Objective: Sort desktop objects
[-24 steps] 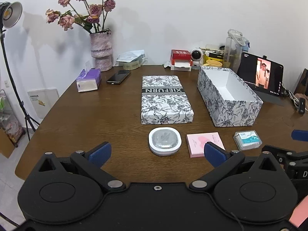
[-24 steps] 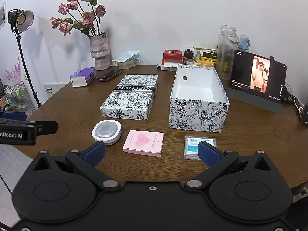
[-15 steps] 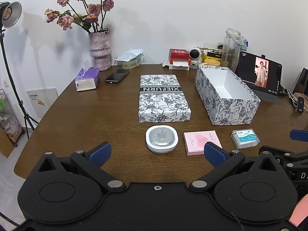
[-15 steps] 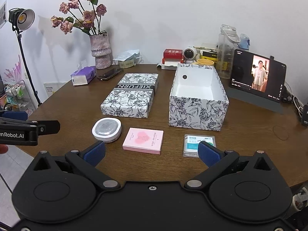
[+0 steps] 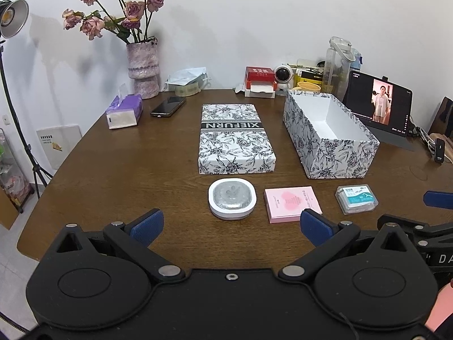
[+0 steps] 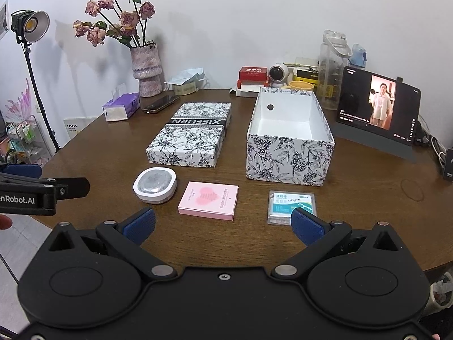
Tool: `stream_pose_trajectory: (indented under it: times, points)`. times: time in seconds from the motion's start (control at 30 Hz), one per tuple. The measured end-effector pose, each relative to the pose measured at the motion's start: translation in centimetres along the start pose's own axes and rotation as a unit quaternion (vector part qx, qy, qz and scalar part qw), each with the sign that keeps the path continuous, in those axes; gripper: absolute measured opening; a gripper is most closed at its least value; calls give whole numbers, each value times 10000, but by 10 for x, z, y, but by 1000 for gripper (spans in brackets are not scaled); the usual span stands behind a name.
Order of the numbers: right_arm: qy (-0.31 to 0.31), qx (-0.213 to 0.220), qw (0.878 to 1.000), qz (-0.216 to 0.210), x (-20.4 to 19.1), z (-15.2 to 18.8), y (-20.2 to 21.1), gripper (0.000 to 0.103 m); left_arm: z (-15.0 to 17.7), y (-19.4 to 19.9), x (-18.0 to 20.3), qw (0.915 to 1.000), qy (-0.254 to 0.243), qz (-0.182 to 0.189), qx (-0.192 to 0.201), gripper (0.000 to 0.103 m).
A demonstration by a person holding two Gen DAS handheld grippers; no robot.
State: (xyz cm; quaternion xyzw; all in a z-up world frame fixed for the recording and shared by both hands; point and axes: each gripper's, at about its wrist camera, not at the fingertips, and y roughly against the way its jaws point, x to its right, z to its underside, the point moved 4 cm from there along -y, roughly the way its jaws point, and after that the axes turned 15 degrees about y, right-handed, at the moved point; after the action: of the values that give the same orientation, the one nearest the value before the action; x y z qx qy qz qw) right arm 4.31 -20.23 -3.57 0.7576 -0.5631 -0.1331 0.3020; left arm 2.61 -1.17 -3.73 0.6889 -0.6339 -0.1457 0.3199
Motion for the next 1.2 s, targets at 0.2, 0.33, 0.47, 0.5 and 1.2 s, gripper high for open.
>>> stream_pose_trajectory:
  times: [0.2, 0.33, 0.47, 0.5, 1.2]
  points:
    - [-17, -120, 9999, 10, 3, 1, -3, 103, 1, -1, 1, 10000, 0, -9, -12, 103]
    - [-20, -260, 9997, 43, 5, 2, -5, 103, -1, -2, 2, 10000, 2, -19, -34, 103]
    - [-32, -319, 9995, 22, 7, 3, -6, 103, -1, -4, 2, 10000, 9, -28, -88, 103]
    - [-30, -322, 9995, 20, 7, 3, -7, 103, 0, -4, 2, 9999, 10, -31, -101, 103]
    - [-20, -357, 9993, -99, 10, 4, -11, 103, 1, -13, 6, 9997, 5, -49, -241, 103]
